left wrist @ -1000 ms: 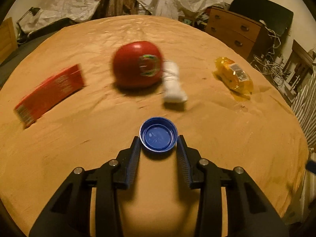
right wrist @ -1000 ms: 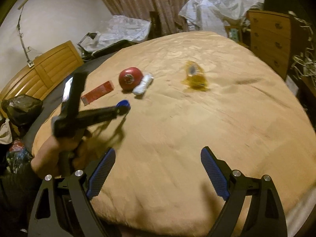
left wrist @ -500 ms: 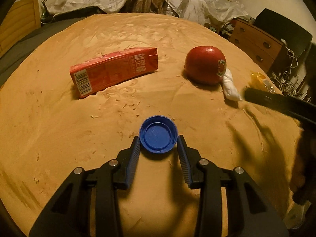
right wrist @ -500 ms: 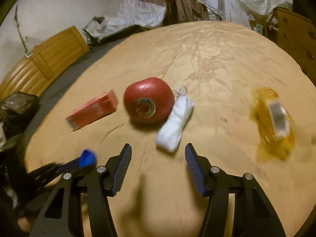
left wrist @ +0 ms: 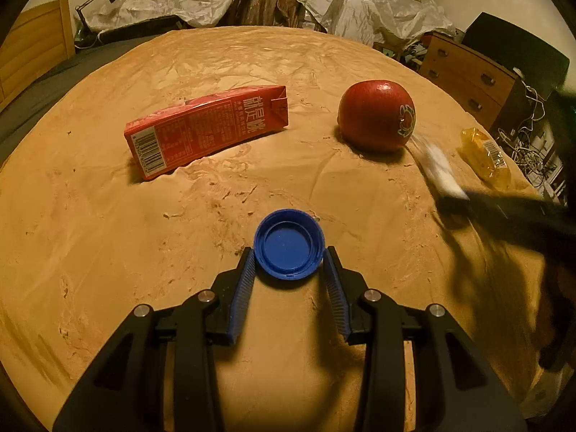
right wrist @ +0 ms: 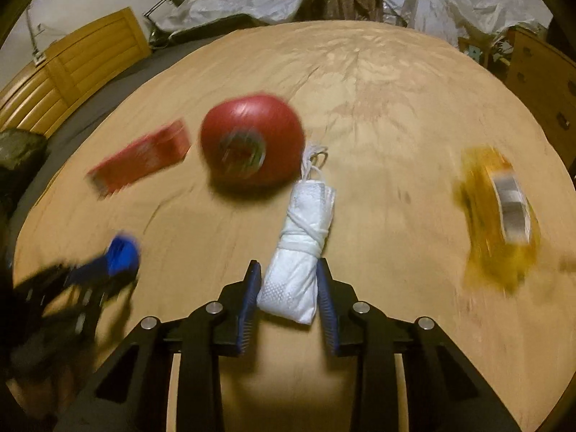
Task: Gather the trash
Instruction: 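Close the right tool on the white drawstring bag while the left tool holds the cap, then lift and carry the cap and white bag with both tools over the bucket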
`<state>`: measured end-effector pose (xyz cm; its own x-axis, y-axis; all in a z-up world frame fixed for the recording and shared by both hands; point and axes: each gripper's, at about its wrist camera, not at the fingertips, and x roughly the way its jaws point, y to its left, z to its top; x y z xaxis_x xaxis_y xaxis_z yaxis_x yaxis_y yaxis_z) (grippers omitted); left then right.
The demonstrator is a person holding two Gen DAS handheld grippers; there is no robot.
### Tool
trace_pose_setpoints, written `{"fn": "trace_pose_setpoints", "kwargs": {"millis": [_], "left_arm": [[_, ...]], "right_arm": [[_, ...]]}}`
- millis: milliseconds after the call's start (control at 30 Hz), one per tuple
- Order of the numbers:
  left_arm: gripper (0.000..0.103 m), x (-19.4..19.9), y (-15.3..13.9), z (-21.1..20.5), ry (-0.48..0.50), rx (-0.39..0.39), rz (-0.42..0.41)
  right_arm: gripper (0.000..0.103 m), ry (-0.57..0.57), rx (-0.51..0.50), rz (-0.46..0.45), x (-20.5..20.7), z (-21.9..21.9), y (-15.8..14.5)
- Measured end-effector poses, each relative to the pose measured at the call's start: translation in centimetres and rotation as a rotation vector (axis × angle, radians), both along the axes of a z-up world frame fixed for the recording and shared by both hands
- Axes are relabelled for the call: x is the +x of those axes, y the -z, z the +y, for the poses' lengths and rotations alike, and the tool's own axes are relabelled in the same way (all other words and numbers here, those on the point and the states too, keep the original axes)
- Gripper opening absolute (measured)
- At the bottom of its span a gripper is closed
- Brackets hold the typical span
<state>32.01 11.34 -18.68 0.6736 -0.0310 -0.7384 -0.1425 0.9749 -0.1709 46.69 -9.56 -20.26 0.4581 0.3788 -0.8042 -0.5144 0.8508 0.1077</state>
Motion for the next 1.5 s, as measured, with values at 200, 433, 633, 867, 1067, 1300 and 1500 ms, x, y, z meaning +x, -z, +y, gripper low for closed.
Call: {"fn": "trace_pose_setpoints", "kwargs": {"millis": [200,433,633,867,1067,1300,1500], "left_arm": [[0.038,-0.1,0.1,-0.1,0.001,-0.003,-0.003],[0.057,-0.3,0.2,-0.2,0.058,-0.044,-0.017],[0.058,-0.7,0.1,0.3,0.039,-0.084,-0.038],[0.058,0.4,0.2,-2.4,0.016,0.122,0.022],[0.044,0.3,0.0,-2.3,-0.018,0.138,0.026],[0.037,-0.1,-0.4,-2.2,-0.028,0.133,0.013],[0.037,-1.9,-1.8,-2.2,-0.035,0.140,-0.035]], "right_arm": [[0.033,-0.034,-0.027,0.027,-5.9,-2.6,0.4],[0.054,-0.028,-0.019,0.004,-7.0,-3.1,-0.6],[0.057,-0.029,-0.034,-0.001,-6.0,-1.8,-0.8],[0.047,0.013,-0.064,-0.013,-4.7,-1.2,0.2],[0.034,0.039,-0.073,-0.027,-4.6,-1.1,1.3],[0.028,0.056,-0.073,-0.059,-4.8,-1.1,1.2],[0.027,0.081,-0.014,-0.129,-7.1,-2.7,-0.5]]}}
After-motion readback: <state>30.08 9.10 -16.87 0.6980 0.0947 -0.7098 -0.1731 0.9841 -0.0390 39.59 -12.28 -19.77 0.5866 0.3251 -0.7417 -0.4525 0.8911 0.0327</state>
